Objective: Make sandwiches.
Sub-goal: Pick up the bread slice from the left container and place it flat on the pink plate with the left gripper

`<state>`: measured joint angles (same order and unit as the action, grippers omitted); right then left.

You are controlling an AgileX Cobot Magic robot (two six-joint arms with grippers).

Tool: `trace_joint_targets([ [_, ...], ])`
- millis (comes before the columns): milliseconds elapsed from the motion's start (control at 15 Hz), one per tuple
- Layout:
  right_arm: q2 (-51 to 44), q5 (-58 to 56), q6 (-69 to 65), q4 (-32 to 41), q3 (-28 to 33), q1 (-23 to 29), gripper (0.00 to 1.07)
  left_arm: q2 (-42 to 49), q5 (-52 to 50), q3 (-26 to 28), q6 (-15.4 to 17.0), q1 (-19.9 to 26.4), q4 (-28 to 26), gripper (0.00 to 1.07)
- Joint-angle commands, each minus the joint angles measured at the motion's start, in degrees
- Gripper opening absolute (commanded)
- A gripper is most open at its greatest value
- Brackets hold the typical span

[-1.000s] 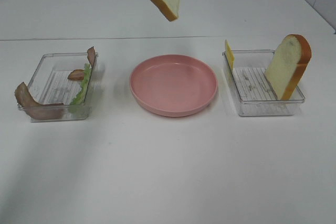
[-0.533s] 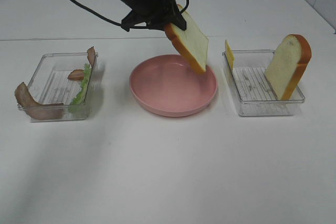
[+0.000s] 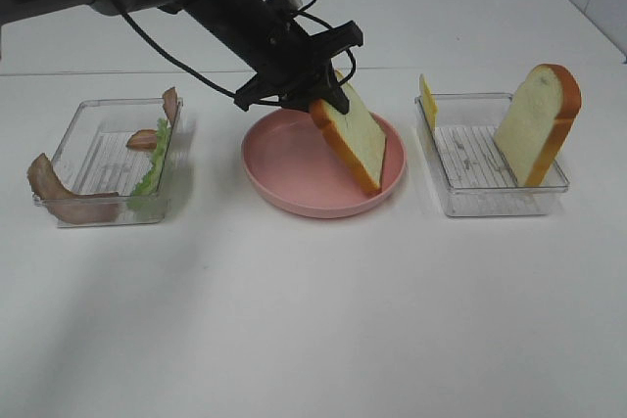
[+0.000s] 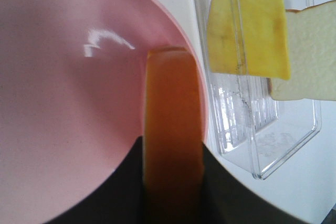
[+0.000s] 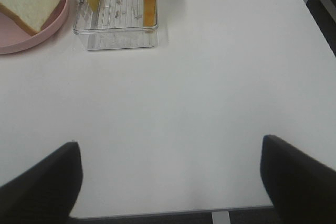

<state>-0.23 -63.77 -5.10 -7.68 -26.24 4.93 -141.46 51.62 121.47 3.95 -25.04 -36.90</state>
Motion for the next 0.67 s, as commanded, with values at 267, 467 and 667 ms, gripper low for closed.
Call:
trace_joint_targets([
  [267,-1.7,0.1,0.6,0.1,-0.1,-0.2,0.9,-1.8,-1.4,0.0,1.7,-0.4,0.1,0.0],
  [467,-1.7,0.1,0.6,0.1,-0.1,-0.2,0.9,-1.8,-2.6,0.0,1.8,-0.4,1.9,0.1],
  [667,-1.7,0.1,0.6,0.1,-0.1,-0.2,0.9,-1.8,-2.8,0.0,2.8,-0.4,4.2,0.55],
])
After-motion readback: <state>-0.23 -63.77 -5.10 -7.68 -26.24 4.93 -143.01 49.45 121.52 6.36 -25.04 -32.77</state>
